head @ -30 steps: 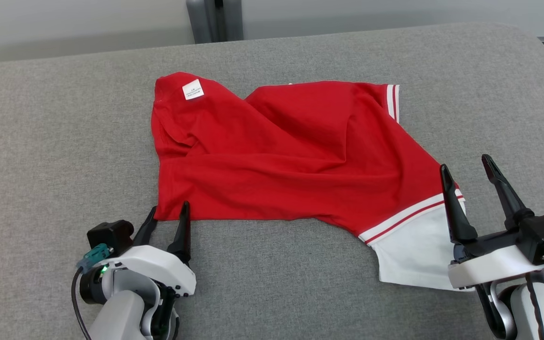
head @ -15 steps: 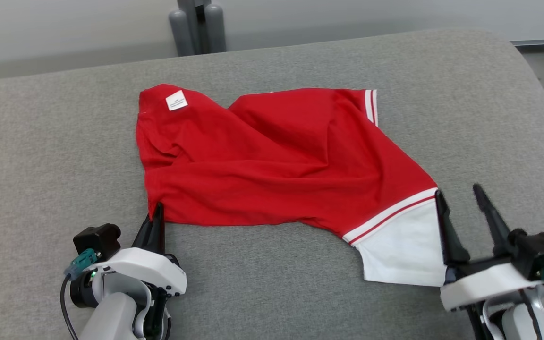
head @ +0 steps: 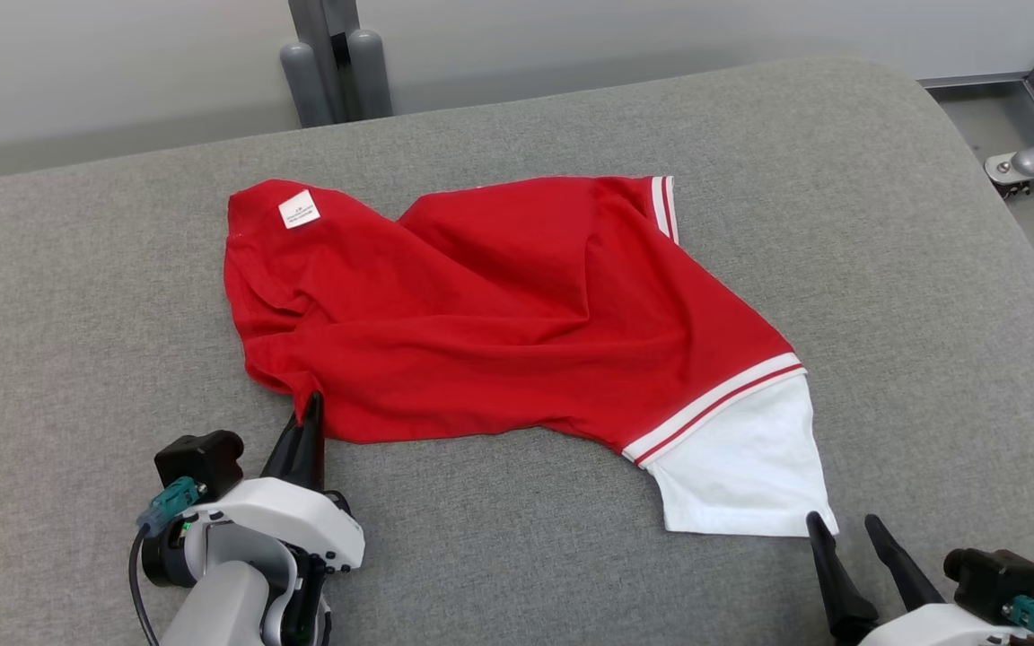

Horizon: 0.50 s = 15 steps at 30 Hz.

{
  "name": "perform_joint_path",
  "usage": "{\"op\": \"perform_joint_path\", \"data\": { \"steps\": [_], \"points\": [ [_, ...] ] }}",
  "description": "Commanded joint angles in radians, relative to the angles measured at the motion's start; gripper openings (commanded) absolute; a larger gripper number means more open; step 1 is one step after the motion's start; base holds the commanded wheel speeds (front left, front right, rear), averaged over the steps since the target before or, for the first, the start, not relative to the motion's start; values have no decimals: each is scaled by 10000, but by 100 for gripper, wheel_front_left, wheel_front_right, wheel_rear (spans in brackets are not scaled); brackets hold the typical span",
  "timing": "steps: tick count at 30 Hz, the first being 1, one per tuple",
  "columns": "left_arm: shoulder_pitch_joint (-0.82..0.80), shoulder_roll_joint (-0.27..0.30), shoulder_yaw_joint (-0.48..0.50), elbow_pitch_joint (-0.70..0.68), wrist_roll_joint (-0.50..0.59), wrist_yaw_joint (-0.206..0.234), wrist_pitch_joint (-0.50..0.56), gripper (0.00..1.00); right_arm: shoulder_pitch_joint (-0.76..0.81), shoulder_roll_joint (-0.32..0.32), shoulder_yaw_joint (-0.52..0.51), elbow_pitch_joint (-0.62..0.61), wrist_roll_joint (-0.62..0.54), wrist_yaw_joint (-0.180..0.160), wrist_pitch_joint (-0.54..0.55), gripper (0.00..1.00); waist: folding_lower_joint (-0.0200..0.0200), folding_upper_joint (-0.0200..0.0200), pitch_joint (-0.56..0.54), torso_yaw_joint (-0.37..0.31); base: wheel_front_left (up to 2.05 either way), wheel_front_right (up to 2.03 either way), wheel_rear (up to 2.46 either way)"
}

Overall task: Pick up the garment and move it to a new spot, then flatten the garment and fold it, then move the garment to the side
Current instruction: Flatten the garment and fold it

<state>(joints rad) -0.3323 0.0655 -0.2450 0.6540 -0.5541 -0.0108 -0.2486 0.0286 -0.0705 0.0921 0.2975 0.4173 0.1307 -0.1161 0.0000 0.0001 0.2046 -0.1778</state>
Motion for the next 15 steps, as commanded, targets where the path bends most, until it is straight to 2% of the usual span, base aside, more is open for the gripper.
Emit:
{"op": "perform_joint_path", "data": {
  "steps": [1,9,10,11,12,13,14,15],
  "points": [
    [-16,78,-12,-30,86,11,-66,0,-41,-44,-70,45,87,-1,103,100,0,-1,7,-11,0,0,0],
    [-71,85,-98,-96,122,25,-90,0,-386,67,-220,469,700,1,474,100,0,-1,70,141,0,0,0],
    [-73,84,-111,-92,121,22,-90,0,-401,77,-232,521,773,1,519,92,0,-1,75,176,0,0,0],
    [-73,84,-111,-92,121,22,-90,0,-401,77,-232,521,773,1,519,92,0,-1,75,176,0,0,0],
    [-68,84,-109,-87,106,39,-90,0,-413,88,-228,576,849,1,565,82,0,-1,76,204,0,0,0],
    [-65,92,-101,-86,88,52,-94,0,-412,94,-222,605,904,1,629,79,0,-1,80,231,0,0,0],
    [-60,98,-95,-89,75,62,-97,0,-411,100,-218,637,958,-1,644,80,0,-1,81,256,0,0,0],
    [-55,105,-94,-97,62,61,-101,0,-418,104,-218,658,991,1,681,87,0,-1,87,279,0,0,0]
  ]
}}
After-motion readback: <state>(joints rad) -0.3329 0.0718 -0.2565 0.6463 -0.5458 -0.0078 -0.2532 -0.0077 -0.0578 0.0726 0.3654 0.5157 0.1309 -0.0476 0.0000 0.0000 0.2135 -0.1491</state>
